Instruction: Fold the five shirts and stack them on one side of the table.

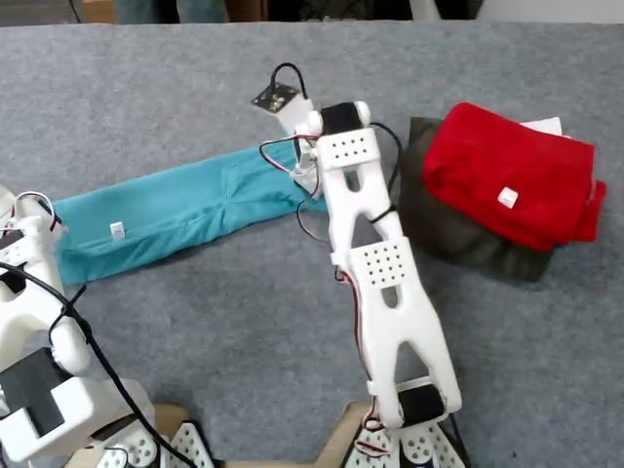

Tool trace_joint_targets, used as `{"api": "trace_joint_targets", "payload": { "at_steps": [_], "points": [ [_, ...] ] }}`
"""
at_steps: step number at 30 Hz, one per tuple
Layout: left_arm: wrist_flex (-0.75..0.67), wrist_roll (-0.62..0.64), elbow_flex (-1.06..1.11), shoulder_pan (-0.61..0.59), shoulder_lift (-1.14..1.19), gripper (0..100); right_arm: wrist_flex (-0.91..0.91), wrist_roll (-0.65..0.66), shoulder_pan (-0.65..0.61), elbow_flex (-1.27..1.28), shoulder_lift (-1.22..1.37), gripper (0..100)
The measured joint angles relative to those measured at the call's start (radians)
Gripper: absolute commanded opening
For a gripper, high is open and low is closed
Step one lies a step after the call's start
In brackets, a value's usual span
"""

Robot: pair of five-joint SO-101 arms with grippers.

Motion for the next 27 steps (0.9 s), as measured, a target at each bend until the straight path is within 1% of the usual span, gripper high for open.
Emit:
{"api": "trace_joint_targets", "payload": {
  "at_steps": [5, 7, 9, 13, 17, 19, 23, 27],
  "points": [
    [0.003, 0.000, -0.014, -0.008, 0.000, 3, 0.000, -0.006, -0.002, 0.000, -0.176, 1.5],
    [0.043, -0.006, -0.046, -0.008, -0.002, 3, 0.000, -0.006, 0.000, 0.000, -0.245, 1.5],
    [0.129, -0.018, -0.095, -0.009, -0.034, 4, 0.002, -0.014, 0.000, 0.000, -0.305, 1.5],
    [0.347, -0.078, -0.215, 0.029, -0.155, 16, 0.002, -0.115, 0.000, 0.049, -0.407, 1.5],
    [0.568, -0.143, -0.315, 0.046, -0.189, 17, 0.002, -0.160, 0.000, 0.175, -0.485, 1.5],
    [0.661, -0.163, -0.350, 0.026, -0.138, 19, 0.002, -0.164, 0.002, 0.256, -0.516, 1.5],
    [0.784, -0.198, -0.446, -0.003, 0.075, 27, 0.002, -0.164, 0.023, 0.400, -0.542, 1.5],
    [0.870, -0.210, -0.594, -0.031, 0.345, 27, 0.002, -0.164, 0.021, 0.474, -0.542, 1.5]
  ]
}}
